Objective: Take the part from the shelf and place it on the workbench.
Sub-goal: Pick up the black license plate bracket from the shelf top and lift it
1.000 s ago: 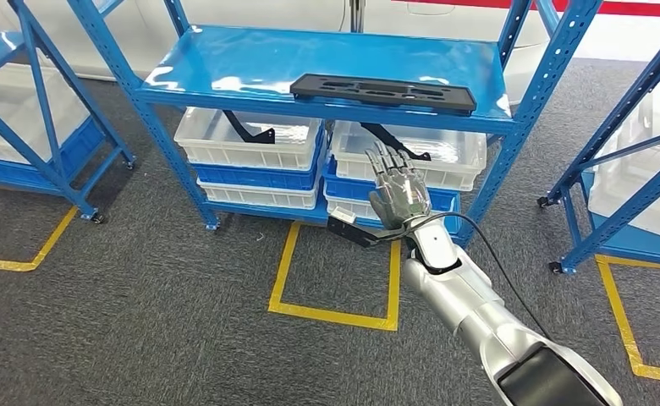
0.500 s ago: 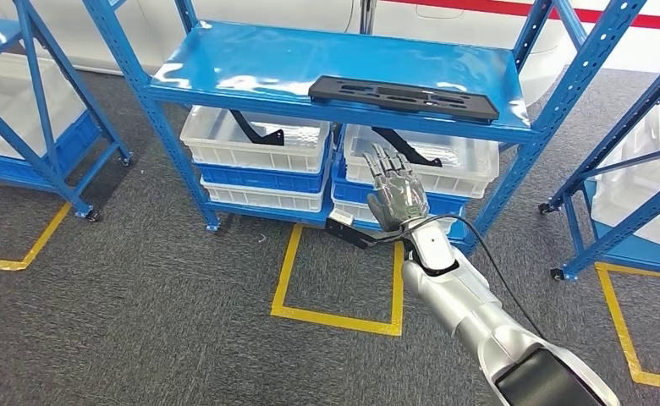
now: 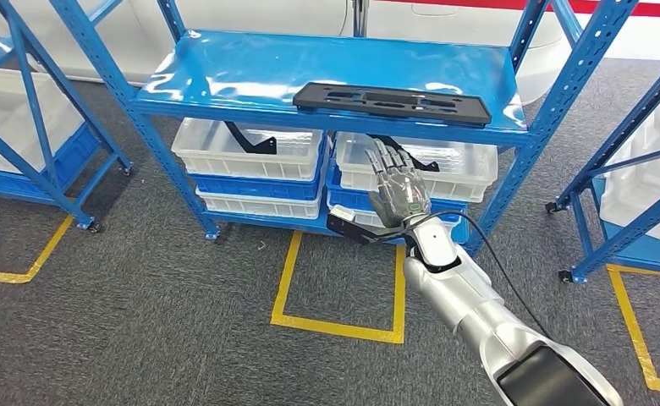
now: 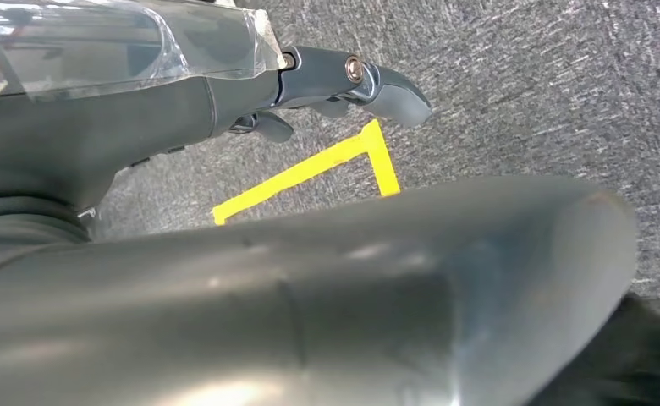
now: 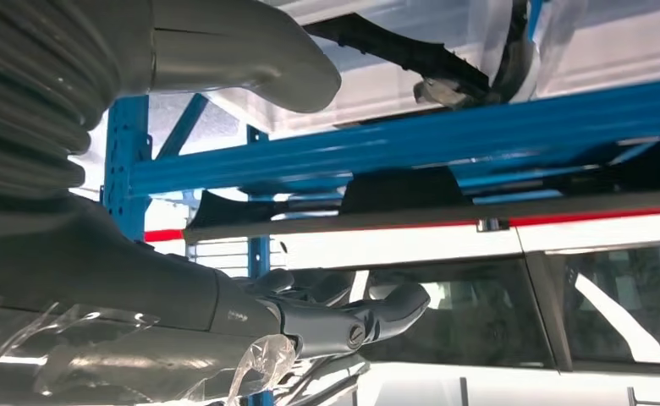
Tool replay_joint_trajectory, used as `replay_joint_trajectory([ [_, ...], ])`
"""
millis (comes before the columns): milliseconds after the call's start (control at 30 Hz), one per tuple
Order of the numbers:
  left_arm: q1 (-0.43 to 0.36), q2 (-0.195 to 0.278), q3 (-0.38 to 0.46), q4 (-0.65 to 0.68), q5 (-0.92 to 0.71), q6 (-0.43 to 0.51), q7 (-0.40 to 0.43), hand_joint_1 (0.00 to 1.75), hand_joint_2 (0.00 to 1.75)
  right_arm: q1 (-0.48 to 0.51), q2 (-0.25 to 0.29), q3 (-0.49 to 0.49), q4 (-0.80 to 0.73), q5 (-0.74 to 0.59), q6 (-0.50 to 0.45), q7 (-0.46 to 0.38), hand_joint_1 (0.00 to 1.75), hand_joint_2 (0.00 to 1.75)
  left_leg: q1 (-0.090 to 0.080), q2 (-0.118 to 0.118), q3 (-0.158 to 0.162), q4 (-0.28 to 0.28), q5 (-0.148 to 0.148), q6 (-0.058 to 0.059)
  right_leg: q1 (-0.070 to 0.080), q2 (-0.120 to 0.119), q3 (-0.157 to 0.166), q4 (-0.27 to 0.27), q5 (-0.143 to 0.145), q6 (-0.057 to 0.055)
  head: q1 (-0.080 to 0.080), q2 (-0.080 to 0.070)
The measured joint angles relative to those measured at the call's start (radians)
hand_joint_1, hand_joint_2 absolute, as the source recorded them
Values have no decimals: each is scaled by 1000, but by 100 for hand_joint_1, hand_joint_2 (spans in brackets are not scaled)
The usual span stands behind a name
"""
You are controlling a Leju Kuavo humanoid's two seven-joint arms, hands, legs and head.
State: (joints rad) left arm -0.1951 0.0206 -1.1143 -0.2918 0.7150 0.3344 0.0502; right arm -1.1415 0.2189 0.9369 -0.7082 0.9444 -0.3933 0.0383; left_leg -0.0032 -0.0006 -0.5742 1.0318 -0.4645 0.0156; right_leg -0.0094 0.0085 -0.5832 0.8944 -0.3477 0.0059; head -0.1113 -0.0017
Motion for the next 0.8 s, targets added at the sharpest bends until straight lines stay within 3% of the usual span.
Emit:
replay_joint_trajectory([
  [67,2,0,0,0,-7,0,0,0,0,-1,1,0,0,2,5,6,0,175,5,0,-83,104,1,-8,-2,3,26,-2,-19,-4,0,0],
  [100,4,0,0,0,-11,0,1,0,0,0,1,0,0,2,6,8,0,175,4,0,-71,48,51,-4,-1,5,37,-3,-26,-2,0,0],
  [133,3,0,0,0,-13,0,1,0,0,-2,1,0,0,2,6,9,0,175,2,-1,-39,-36,93,2,0,6,43,-2,-32,1,0,0],
  [167,3,0,0,0,-14,0,1,0,0,-4,1,0,0,2,6,11,0,175,0,-1,-13,-99,119,7,2,7,47,-2,-36,5,0,0],
  [233,2,0,0,0,-16,0,2,0,0,-7,-1,0,0,2,6,15,0,175,-5,-2,9,-150,130,17,3,10,49,-3,-43,13,0,0],
  [333,2,0,0,0,-19,-1,4,0,0,-9,-5,0,0,4,6,22,0,175,-3,-1,19,-155,126,33,0,7,45,19,-64,28,0,0],
  [400,-1,0,0,0,-23,-1,5,0,0,-12,-8,0,0,4,6,24,0,175,0,-1,26,-158,123,43,-2,4,-5,125,-119,37,0,0],
  [467,-3,0,0,0,-25,-1,8,0,0,-10,-13,0,0,4,6,26,0,175,0,-2,31,-158,117,49,-2,2,-90,283,-179,43,0,0],
  [500,-2,0,0,0,-27,-2,9,0,0,-7,-16,0,0,4,6,26,0,175,0,-2,35,-158,114,50,-3,2,-121,331,-186,44,0,0],
  [533,0,0,0,0,-28,-2,9,0,0,-5,-19,0,1,4,6,27,0,175,0,-3,41,-158,109,49,-3,2,-132,337,-170,44,0,0],
  [567,1,0,0,0,-29,-2,9,0,0,-4,-21,0,1,3,7,27,0,175,1,-3,48,-158,104,47,-3,1,-121,298,-134,42,0,0],
  [633,1,0,0,0,-30,-2,10,0,0,-6,-24,0,1,2,7,29,0,175,0,-4,63,-158,93,40,-3,-2,-56,142,-42,38,1,0],
  [667,-1,0,0,0,-31,-2,10,0,0,-9,-25,0,1,2,9,32,0,175,-3,-4,69,-157,87,35,-2,-4,-24,71,-13,34,1,0],
  [733,-4,0,0,0,-33,-3,13,0,0,-12,-29,0,1,1,12,38,0,175,-7,-4,74,-158,77,26,0,-5,5,4,1,25,0,0],
  [800,-5,0,0,0,-35,-4,17,0,0,-13,-33,0,2,0,13,45,0,175,-6,-4,75,-159,70,16,1,-3,11,-2,-6,14,0,0],
])
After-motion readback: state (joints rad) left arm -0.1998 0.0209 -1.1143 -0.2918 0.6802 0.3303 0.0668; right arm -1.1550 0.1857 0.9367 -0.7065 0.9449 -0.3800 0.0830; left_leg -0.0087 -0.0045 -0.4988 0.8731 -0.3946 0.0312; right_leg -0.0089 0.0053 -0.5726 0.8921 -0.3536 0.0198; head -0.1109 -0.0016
